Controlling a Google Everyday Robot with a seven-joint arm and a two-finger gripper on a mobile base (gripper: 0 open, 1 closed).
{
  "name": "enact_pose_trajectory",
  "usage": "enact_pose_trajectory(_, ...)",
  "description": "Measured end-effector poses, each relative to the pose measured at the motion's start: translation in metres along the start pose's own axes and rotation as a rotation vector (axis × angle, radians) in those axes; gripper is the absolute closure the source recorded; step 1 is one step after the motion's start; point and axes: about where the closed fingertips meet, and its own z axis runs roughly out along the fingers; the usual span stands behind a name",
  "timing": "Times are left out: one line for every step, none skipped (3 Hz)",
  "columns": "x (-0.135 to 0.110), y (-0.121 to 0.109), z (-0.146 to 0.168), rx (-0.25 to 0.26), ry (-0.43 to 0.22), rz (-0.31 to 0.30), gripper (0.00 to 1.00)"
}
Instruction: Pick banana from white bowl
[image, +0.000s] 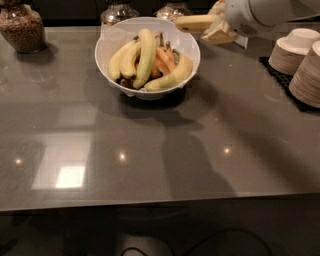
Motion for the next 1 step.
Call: enact_pose_trajectory(0.0106, 0.0143, -0.0237, -0.005, -0.080, 0.010, 1.00)
